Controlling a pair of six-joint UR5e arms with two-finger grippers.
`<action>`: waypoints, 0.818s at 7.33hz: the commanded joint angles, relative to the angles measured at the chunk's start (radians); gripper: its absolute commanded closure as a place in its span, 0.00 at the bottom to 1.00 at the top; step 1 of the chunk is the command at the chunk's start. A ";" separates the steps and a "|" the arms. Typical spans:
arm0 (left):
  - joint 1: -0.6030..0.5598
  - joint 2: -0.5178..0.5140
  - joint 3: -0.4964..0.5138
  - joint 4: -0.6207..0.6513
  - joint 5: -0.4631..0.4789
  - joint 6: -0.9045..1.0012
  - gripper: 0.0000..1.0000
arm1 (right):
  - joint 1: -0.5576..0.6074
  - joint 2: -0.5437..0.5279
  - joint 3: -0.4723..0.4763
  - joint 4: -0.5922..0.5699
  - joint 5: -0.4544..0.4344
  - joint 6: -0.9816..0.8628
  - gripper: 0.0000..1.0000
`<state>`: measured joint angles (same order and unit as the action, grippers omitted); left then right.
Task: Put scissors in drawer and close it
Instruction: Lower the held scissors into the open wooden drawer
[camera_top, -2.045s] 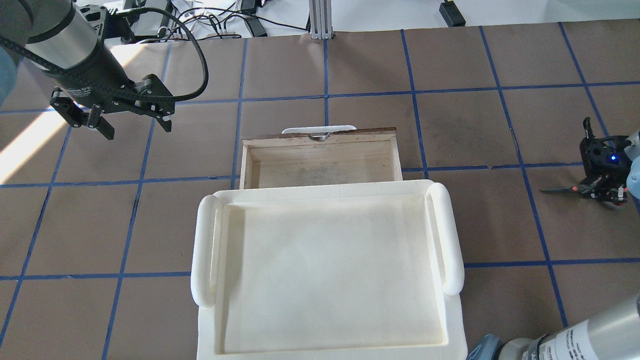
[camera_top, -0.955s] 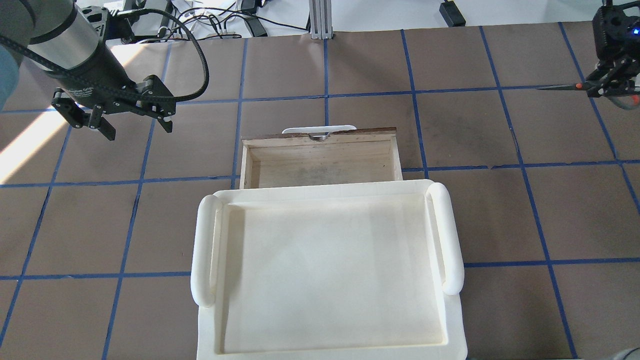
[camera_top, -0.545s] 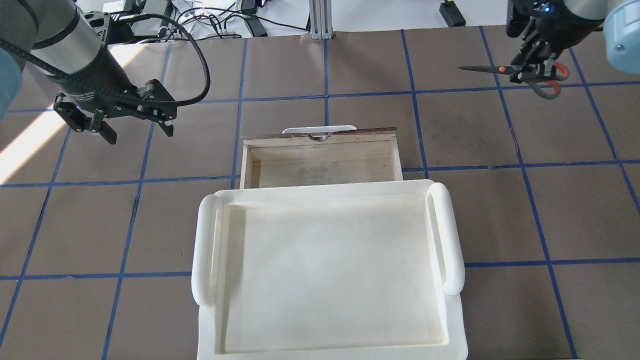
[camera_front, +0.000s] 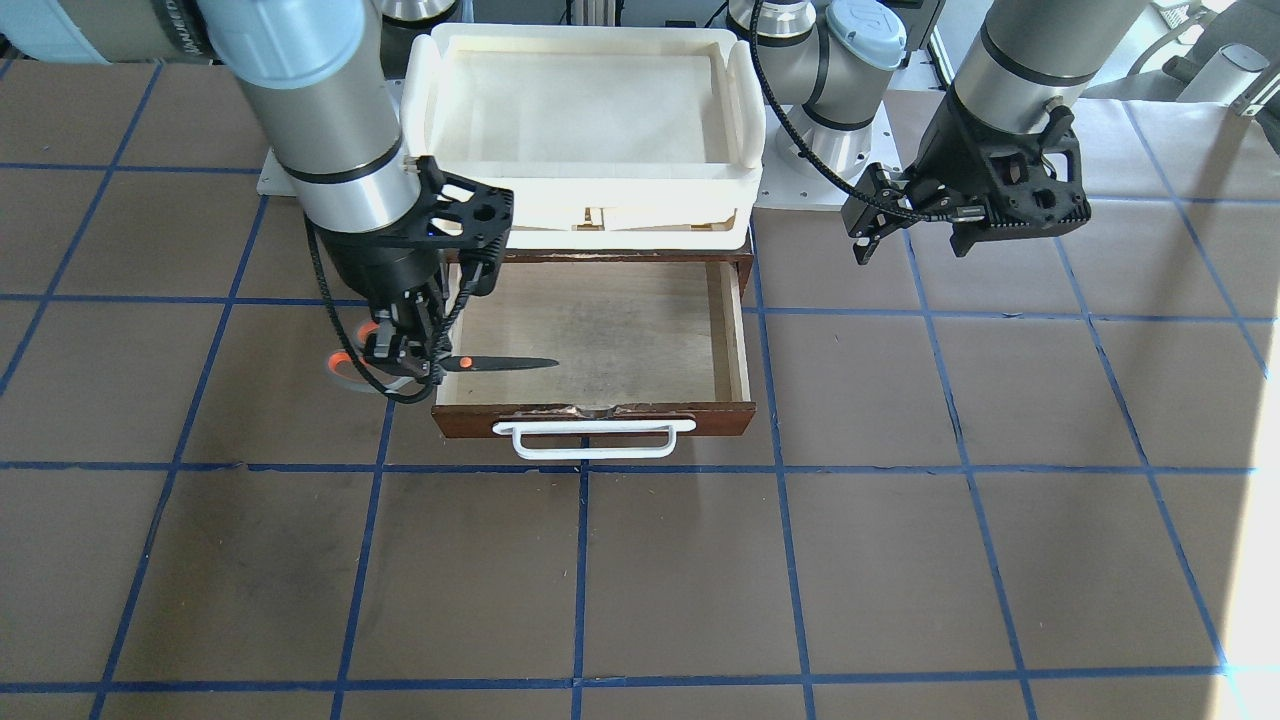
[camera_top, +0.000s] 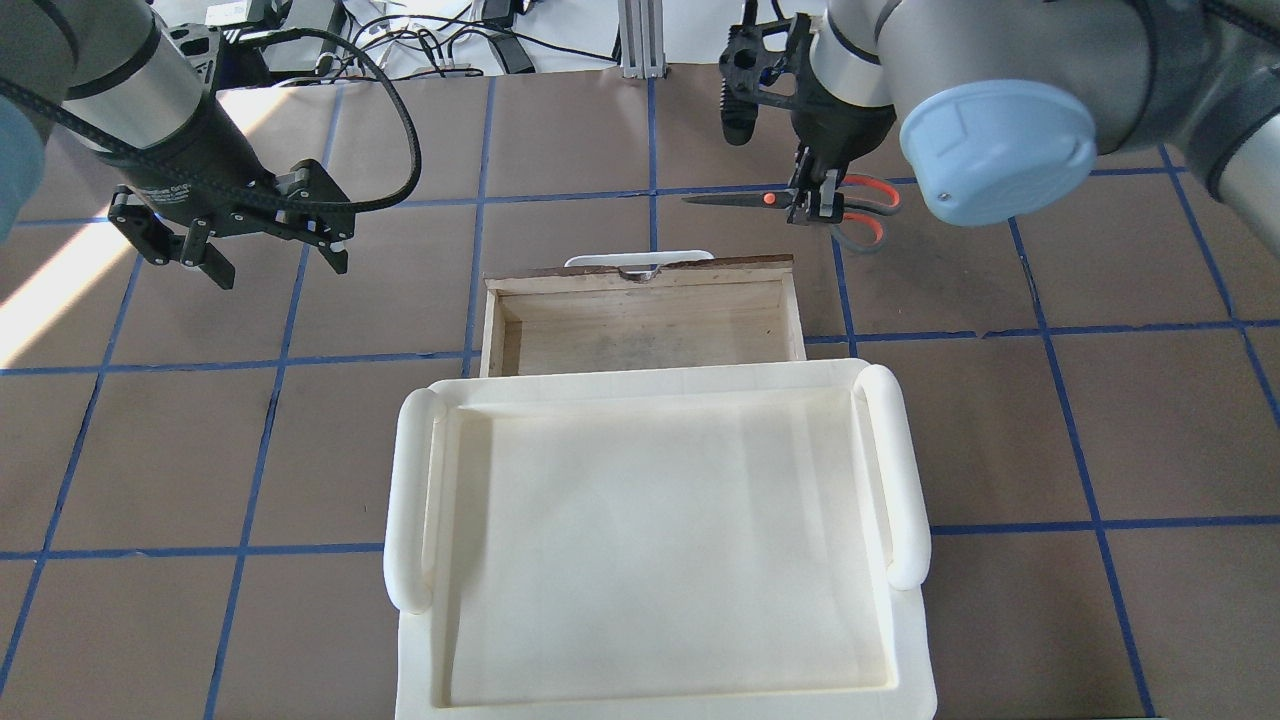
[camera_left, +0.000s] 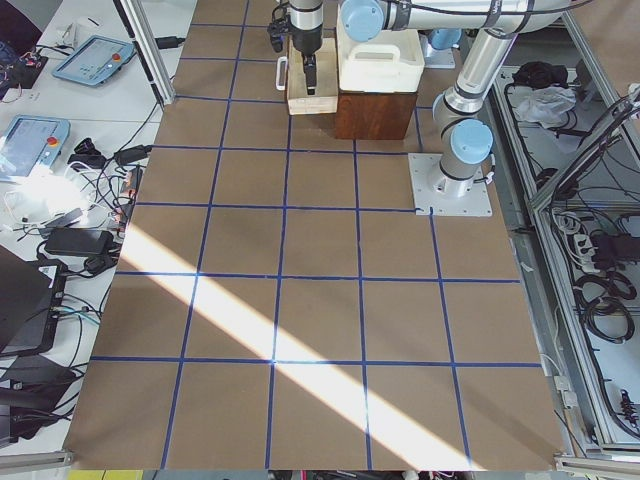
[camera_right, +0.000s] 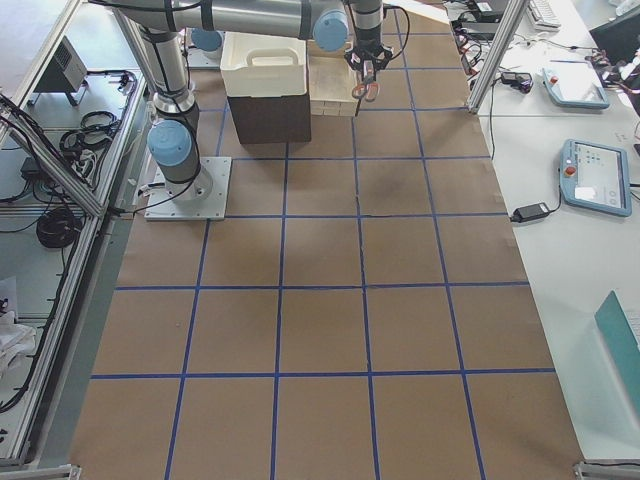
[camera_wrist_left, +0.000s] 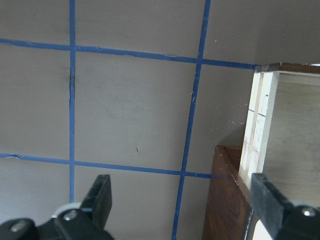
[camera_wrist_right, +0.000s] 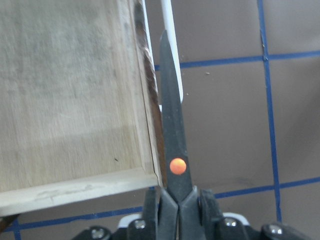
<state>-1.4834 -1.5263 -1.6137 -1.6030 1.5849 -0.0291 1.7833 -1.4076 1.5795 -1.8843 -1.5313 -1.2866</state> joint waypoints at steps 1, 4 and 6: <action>0.000 0.000 0.000 0.000 0.001 0.000 0.00 | 0.141 0.071 -0.004 -0.021 -0.027 -0.002 1.00; 0.000 -0.002 0.000 0.000 0.001 0.000 0.00 | 0.183 0.105 -0.012 -0.039 -0.033 0.029 1.00; 0.000 0.000 0.000 0.000 0.001 0.000 0.00 | 0.197 0.122 -0.010 -0.035 -0.027 0.101 1.00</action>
<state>-1.4834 -1.5267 -1.6137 -1.6030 1.5861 -0.0291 1.9719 -1.2943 1.5688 -1.9215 -1.5650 -1.2215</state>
